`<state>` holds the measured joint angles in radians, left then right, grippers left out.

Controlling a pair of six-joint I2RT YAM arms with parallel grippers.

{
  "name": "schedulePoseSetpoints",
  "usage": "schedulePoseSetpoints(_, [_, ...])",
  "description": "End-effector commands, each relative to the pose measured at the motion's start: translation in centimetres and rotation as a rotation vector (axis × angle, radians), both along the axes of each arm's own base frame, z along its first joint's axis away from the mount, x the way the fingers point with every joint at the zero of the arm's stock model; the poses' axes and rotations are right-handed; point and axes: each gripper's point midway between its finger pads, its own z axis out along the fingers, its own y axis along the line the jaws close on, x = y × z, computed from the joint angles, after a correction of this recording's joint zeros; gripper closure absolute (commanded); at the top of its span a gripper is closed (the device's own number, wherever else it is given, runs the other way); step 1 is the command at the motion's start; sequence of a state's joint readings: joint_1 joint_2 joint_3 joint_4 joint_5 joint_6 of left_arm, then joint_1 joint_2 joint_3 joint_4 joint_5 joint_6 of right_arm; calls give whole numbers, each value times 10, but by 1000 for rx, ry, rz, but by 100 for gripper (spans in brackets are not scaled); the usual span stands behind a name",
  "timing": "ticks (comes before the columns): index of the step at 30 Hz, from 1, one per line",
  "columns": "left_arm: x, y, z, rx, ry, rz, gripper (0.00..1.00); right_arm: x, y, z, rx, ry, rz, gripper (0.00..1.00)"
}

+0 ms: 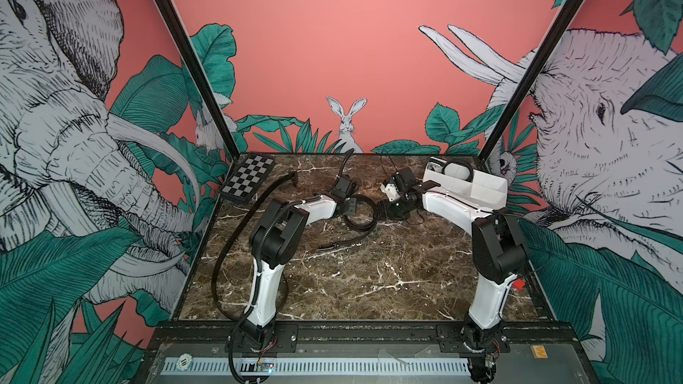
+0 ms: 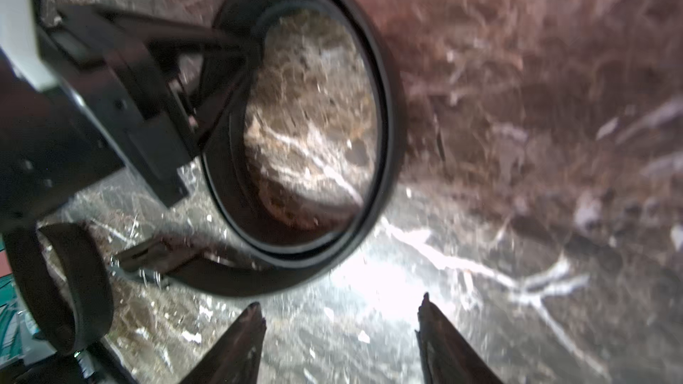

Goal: Place the belts into the storage roll
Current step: Roll the belt at the center of the board.

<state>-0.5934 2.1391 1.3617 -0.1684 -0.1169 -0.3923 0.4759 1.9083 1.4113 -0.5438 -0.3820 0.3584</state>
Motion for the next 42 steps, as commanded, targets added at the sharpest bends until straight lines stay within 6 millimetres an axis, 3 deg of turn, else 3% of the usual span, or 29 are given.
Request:
schedulePoseSetpoints(1, [-210, 96, -149, 352, 828, -26, 84, 8, 1, -29, -73, 25, 3, 35])
schedulePoseSetpoints(4, [-213, 93, -148, 349, 833, -42, 83, 16, 4, -47, -123, 23, -1, 36])
schedulePoseSetpoints(7, [-215, 89, -148, 341, 834, -60, 84, 12, 5, -63, -176, 55, 21, 43])
schedulePoseSetpoints(12, [-221, 79, -144, 307, 832, -96, 80, -5, -10, -81, -297, 106, 32, 73])
schedulePoseSetpoints(15, [-222, 73, -136, 273, 819, -114, 70, -14, -21, -84, -347, 131, 32, 97])
schedulePoseSetpoints(16, [-220, 70, -130, 255, 809, -118, 65, -17, -24, -84, -362, 140, 33, 100])
schedulePoseSetpoints(21, [-206, 54, -91, 166, 713, -131, 39, -25, -34, -85, -402, 160, 32, 100])
schedulePoseSetpoints(26, [-179, 36, -30, 55, 547, -119, 18, -32, -36, -85, -408, 172, 37, 100])
schedulePoseSetpoints(30, [-166, 32, 14, 0, 419, -106, 1, -37, -36, -85, -413, 178, 49, 100])
schedulePoseSetpoints(36, [-168, 36, 50, -5, 282, -135, 1, -40, -36, -82, -422, 173, 60, 100])
schedulePoseSetpoints(42, [-190, 11, 77, -60, 166, -286, 1, -45, -33, -81, -425, 175, 81, 100])
